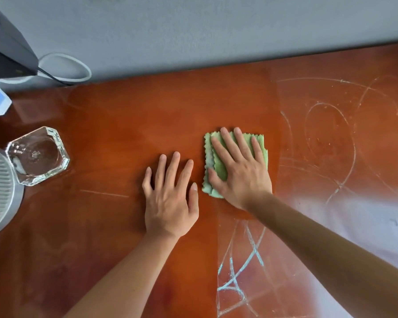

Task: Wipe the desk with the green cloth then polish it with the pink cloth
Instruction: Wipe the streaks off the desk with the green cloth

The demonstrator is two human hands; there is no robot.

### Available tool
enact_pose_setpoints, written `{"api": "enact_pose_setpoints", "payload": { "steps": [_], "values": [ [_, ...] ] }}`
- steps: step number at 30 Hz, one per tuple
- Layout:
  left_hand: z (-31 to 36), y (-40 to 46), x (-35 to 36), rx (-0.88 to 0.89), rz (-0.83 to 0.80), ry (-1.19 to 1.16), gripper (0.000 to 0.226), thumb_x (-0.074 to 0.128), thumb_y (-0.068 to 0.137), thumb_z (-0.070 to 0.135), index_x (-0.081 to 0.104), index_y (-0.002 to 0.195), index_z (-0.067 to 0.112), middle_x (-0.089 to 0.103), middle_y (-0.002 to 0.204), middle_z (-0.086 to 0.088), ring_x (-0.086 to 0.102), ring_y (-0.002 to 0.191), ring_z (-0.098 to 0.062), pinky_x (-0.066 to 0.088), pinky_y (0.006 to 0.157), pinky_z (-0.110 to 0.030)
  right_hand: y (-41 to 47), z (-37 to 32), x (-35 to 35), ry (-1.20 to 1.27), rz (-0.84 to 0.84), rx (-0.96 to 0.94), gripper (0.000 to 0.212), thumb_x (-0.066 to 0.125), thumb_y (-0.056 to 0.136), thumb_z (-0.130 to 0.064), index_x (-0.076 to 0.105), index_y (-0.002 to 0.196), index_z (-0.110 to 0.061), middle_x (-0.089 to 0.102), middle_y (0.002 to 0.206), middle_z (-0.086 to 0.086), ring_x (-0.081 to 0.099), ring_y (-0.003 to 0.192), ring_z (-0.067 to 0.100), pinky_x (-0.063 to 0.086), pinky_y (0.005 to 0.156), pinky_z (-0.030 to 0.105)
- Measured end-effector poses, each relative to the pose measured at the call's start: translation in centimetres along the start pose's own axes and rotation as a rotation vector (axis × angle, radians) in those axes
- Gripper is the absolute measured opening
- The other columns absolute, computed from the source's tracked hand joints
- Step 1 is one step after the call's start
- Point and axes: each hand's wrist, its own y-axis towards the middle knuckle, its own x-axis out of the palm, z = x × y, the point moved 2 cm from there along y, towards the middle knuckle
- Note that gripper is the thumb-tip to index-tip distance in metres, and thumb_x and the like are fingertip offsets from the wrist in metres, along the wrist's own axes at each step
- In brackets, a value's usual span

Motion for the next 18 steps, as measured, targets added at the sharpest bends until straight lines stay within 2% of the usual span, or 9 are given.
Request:
{"api": "enact_pose_setpoints", "payload": {
  "steps": [5, 10, 14, 18],
  "values": [
    [0.0, 0.0, 0.1, -0.004, 0.005, -0.007, 0.051, 0.04, 0.101, 0.041, 0.049, 0.148, 0.024, 0.036, 0.162, -0.007, 0.026, 0.152, -0.031, 0.019, 0.121, -0.058, 5.8, 0.0, -0.9, -0.05, 0.004, -0.022, 0.075, 0.017, 0.099, -0.066, 0.017, 0.162, -0.026, 0.012, 0.17, 0.001, 0.002, 0.157, 0.025, 0.003, 0.127, 0.052],
    [0.0, -0.1, -0.1, 0.0, -0.002, -0.002, 0.051, 0.038, 0.101, 0.041, 0.05, 0.147, 0.023, 0.037, 0.161, -0.008, 0.028, 0.151, -0.032, 0.019, 0.121, -0.058, 6.2, -0.2, -0.7, -0.047, 0.04, -0.023, 0.072, 0.012, 0.101, -0.062, 0.013, 0.163, -0.025, 0.011, 0.171, 0.001, 0.001, 0.157, 0.026, 0.001, 0.127, 0.051],
    [0.1, -0.1, -0.3, 0.005, -0.011, -0.002, 0.052, 0.036, 0.101, 0.042, 0.049, 0.148, 0.023, 0.037, 0.161, -0.008, 0.028, 0.151, -0.033, 0.019, 0.121, -0.058, 4.0, -0.7, -0.3, -0.029, 0.037, 0.006, 0.071, 0.012, 0.102, -0.061, 0.011, 0.163, -0.024, 0.008, 0.171, 0.002, -0.001, 0.157, 0.026, 0.0, 0.127, 0.051],
    [0.0, -0.1, -0.3, 0.004, -0.01, -0.017, 0.053, 0.032, 0.101, 0.043, 0.047, 0.149, 0.025, 0.035, 0.162, -0.007, 0.025, 0.152, -0.031, 0.017, 0.121, -0.057, -2.8, -2.4, 1.1, 0.003, 0.054, 0.028, 0.071, 0.016, 0.103, -0.06, 0.013, 0.163, -0.022, 0.01, 0.171, 0.002, 0.0, 0.158, 0.026, 0.002, 0.127, 0.051]
  ]
}}
